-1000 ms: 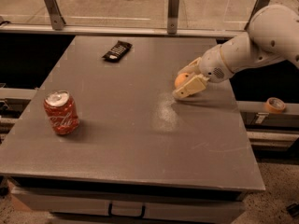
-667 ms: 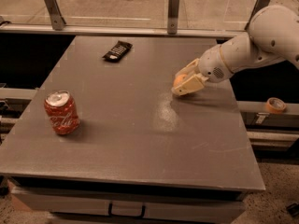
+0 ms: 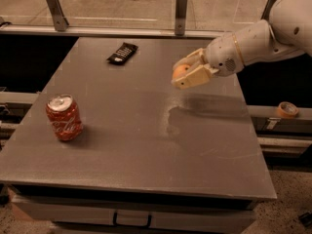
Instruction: Pick orange
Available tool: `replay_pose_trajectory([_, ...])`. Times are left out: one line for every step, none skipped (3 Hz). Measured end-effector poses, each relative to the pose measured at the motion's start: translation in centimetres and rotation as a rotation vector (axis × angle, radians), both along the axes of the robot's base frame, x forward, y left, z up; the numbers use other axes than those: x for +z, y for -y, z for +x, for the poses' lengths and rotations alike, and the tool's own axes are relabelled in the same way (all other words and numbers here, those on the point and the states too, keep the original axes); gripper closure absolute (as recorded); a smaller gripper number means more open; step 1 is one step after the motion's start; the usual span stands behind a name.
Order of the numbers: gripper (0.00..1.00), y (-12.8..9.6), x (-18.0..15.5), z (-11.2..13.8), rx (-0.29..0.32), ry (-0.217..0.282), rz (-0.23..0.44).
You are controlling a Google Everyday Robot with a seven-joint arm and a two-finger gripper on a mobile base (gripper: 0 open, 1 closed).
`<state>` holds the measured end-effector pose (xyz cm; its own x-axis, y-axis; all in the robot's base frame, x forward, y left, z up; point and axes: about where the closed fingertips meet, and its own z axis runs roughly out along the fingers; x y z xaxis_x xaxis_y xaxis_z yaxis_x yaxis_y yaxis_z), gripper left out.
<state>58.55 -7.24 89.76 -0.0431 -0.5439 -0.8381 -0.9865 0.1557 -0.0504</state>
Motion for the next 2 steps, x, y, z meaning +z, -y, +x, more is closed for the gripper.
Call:
replay_pose_trajectory([1.0, -3.7, 4.2, -2.1, 0.124, 0.028, 0.126])
replay_pose_trajectory([1.0, -5.2, 8.6, -3.8, 0.201, 0.037, 0.218])
